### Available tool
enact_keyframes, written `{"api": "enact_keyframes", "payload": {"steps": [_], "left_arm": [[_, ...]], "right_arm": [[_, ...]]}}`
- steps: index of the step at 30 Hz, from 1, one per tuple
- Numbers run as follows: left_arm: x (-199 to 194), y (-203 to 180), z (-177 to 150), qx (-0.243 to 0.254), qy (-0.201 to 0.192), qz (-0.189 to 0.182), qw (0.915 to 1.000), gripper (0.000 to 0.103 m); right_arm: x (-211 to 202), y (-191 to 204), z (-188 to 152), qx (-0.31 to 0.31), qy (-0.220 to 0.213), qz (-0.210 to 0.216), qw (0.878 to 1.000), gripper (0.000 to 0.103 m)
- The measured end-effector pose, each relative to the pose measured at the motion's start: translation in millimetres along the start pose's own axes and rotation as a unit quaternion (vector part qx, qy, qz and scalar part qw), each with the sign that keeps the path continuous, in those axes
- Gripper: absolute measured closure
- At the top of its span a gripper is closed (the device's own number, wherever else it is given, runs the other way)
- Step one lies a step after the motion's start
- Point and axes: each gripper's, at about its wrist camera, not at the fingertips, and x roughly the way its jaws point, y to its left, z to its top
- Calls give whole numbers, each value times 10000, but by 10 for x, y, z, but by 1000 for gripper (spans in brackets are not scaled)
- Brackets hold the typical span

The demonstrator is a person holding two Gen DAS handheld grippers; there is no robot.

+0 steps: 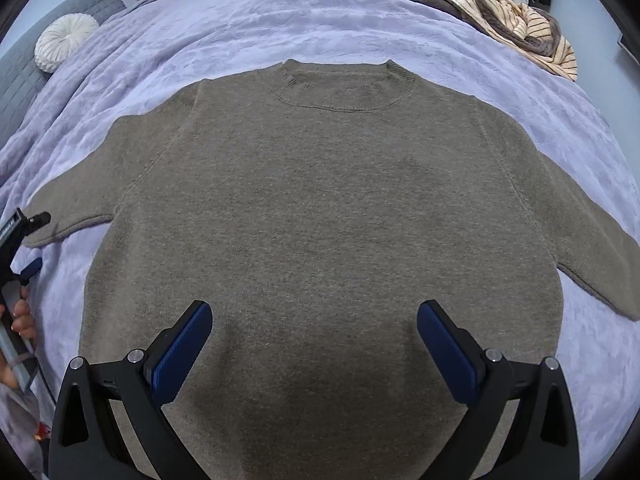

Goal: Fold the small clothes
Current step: 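Grasp the sweater side and sleeve with the left tool, fold onto body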

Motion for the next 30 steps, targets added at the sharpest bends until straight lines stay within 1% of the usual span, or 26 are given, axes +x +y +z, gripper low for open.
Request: {"api": "enact_keyframes", "payload": {"steps": [1,2,3,4,5,7,9,11,13,16,20,21,23,26,27,29,30], "left_arm": [[-14,27,26,-116,-153,-20,9998,18],[-9,47,51,-185,-225,-20,9996,43],[27,86,89,-252,-216,-44,9994,56],[68,106,120,-302,-181,-123,9993,81],[94,148,139,-367,-168,-285,9988,90],[99,186,176,-479,-212,-607,9968,90],[32,126,188,-338,-398,-861,9949,90],[-88,-10,180,-6,-605,-1115,9919,90],[-201,-280,157,453,-728,-1333,9874,90],[-327,-717,121,962,-786,-1758,9766,90],[-447,-1499,-114,1694,-661,-2375,9542,90],[-447,-1754,-230,1939,-566,-2521,9464,90],[-432,-2161,-480,2378,-387,-2675,9330,90],[-313,-2731,-974,3100,-33,-2699,9116,90],[-230,-2891,-1150,3268,171,-2712,9052,90],[-75,-3084,-1422,3428,536,-2662,8993,90],[-4,-3131,-1526,3487,685,-2604,8977,90]], "right_arm": [[-10,25,-6,-30,-3,4,10000,1],[-25,46,-12,-60,-10,15,10000,1],[-36,60,-15,-74,-20,29,10000,1],[-52,72,-17,-92,-33,58,9999,1],[-65,79,-20,-104,-46,91,9999,1],[-89,97,-23,-124,-80,141,9998,1],[-117,100,-24,-131,-157,211,9996,1],[-144,88,-26,-106,-245,321,9991,1],[-170,73,-21,-77,-348,417,9985,1],[-233,20,-16,2,-530,563,9970,1],[-324,-143,-15,197,-766,695,9944,1],[-345,-210,-18,273,-825,714,9937,1],[-373,-351,-28,441,-910,717,9923,1],[-379,-628,-44,796,-940,682,9900,1],[-367,-720,-54,917,-919,668,9893,1],[-337,-922,-103,1179,-867,638,9872,1],[-319,-1011,-131,1279,-834,624,9863,1]]}}
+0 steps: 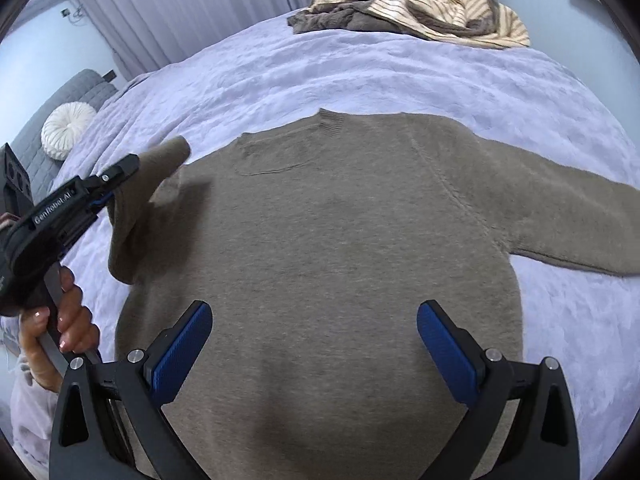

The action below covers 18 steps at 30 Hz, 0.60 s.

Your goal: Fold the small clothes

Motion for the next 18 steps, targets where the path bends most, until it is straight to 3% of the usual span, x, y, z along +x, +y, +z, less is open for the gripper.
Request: {"api": "enact_keyframes", "payload": {"steps": [5,6,8,9,13,16,18], "left_arm": [[335,-65,-264,77,686,518,9963,89],[340,-42,-296,69,803,571,9951,84],[225,23,-387,114,778,850,9933,23],[63,29,-415,194,497,1061,9929,16],[-474,199,-507,218,-23,1456,9891,13],[-755,523,-557,-120,-242,2203,9751,13],[-865,806,-649,-538,-172,2512,9663,13]], "right_arm": [[80,-361,-43,312,188,-112,9993,1],[109,-394,-44,329,242,-119,9991,1],[148,-400,-42,273,303,-106,9991,1],[157,-376,-30,201,296,-104,9993,1],[187,-66,100,-469,129,-90,9988,1],[233,440,233,-1374,-80,2,9905,1],[293,852,263,-2130,-259,-61,9767,1]]}}
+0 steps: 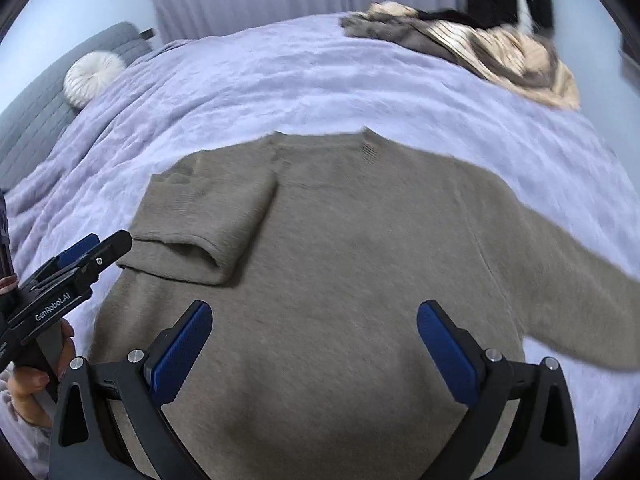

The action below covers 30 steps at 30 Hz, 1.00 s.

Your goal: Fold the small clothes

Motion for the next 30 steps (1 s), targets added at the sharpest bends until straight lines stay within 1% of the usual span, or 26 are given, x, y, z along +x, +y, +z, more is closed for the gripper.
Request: {"api": "enact_keyframes", "payload": {"steps": [2,3,4,5,7,8,9,10,11,12,13,14,15,16,17,18,19,21,23,24,25,26,27,28,29,30], "left_arm": [[118,203,-87,-283,298,93,9991,13],[186,285,-133,-419,485,168,9978,13],[248,324,-182,-466,577,214,9970,13],[287,365,-247,-482,644,271,9964,13],[390,384,-290,-523,764,356,9951,13],[411,391,-289,-548,784,355,9948,13],[425,379,-274,-566,759,382,9948,13],[453,343,-232,-563,744,413,9948,13],[481,341,-212,-538,752,454,9947,13],[508,318,-189,-497,765,513,9945,13],[533,305,-176,-460,773,560,9944,13],[545,304,-181,-444,765,573,9944,13],[546,305,-192,-448,751,565,9946,13],[568,298,-168,-460,746,559,9946,13],[568,303,-183,-467,733,553,9947,13],[576,301,-168,-470,726,554,9947,13],[585,298,-166,-463,720,561,9947,13],[596,295,-168,-448,724,572,9947,13],[608,293,-164,-432,752,579,9945,13],[609,294,-161,-431,754,578,9945,13],[607,294,-163,-442,751,571,9946,13],[609,296,-162,-449,754,560,9946,13],[613,299,-158,-459,760,549,9945,13],[614,301,-156,-468,768,544,9945,13],[615,298,-150,-463,774,550,9944,13],[615,293,-141,-450,784,561,9943,13]], "right_arm": [[121,371,142,-760,-105,-160,9969,1],[195,543,191,-1086,-136,-238,9937,4],[291,702,232,-1402,-133,-309,9896,6],[405,846,267,-1701,-75,-409,9845,10],[662,1045,318,-2142,110,-674,9744,13],[786,1106,336,-2287,206,-796,9700,20],[896,1125,348,-2371,300,-918,9667,31],[1007,1134,371,-2414,400,-1055,9639,38],[1100,1115,404,-2368,501,-1096,9641,61],[1124,1060,444,-2179,544,-971,9696,93],[1075,965,496,-1800,445,-784,9795,93],[950,808,546,-1222,195,-451,9913,93],[818,598,568,-556,-41,-137,9983,93],[716,368,555,83,-247,128,9996,93],[651,132,510,680,-399,346,9963,93],[625,-118,438,1292,-470,543,9890,93],[632,-395,323,1954,-466,732,9769,93],[746,-888,21,3086,-274,1232,9428,88],[865,-1156,-211,3699,-13,1472,9173,86],[885,-1249,-323,3912,-18,1647,9054,81],[873,-1292,-393,4027,-106,1832,8967,79],[848,-1321,-436,4083,-171,1894,8928,73],[815,-1320,-433,4019,-203,1821,8972,69],[784,-1291,-392,3853,-201,1661,9075,66],[747,-1243,-328,3593,-202,1413,9222,60],[711,-1161,-238,3190,-191,1060,9416,54]]}}
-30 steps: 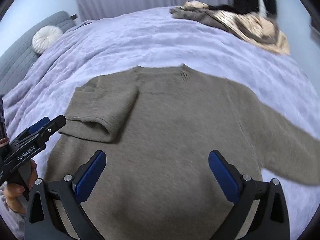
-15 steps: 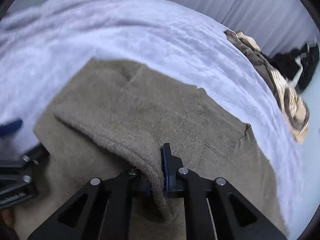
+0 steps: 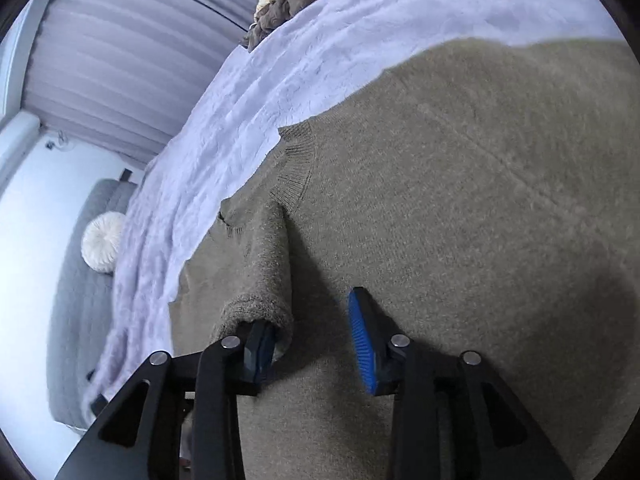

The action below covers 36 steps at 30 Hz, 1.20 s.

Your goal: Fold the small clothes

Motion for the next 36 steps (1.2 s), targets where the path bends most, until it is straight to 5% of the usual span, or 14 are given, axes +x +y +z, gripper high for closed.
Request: {"api": "enact_keyframes", "payload": {"steps": [3,5,6,7,8,10,12,14,17,20,24,29,32,36], "left_arm": [[-25,-6,11,26,-3,34,10000,13],[-37,16,7,26,-16,37,10000,13],[-35,35,8,-1,-5,12,10000,13],[-30,52,8,-25,2,-3,10000,13],[-24,63,6,-45,7,-14,10000,13],[-6,44,-1,5,13,33,10000,13],[13,24,-3,64,27,50,10000,13],[16,20,0,90,23,35,10000,10],[3,76,19,-56,12,-36,10000,10],[-86,140,34,-187,50,-176,9997,10],[-325,223,-3,195,53,-485,9986,10],[-334,263,364,322,131,-1032,9941,10],[-57,92,750,441,399,-1377,9887,10],[355,-217,1078,955,788,-1300,9838,11]], "right_arm": [[-26,528,-11,-1900,-351,-1190,9739,51],[-40,794,-78,-2920,-684,-1641,9397,51],[-57,829,-76,-3015,-786,-1621,9363,51],[-102,795,-1,-2821,-847,-1398,9454,51],[-151,642,91,-2162,-845,-960,9679,51],[-145,154,237,-275,-712,-113,9970,51],[-92,-327,182,1462,-526,544,9864,51],[-60,-644,87,2266,-453,922,9686,53],[-187,-652,83,2118,-571,843,9720,54],[-318,-769,82,2464,-693,935,9621,53],[-320,-783,20,2523,-314,1193,9598,52],[-47,-125,-356,1557,668,1672,9712,51],[291,461,-627,1111,1266,2200,9609,51],[687,1061,-875,931,1600,2492,9506,51]]}}
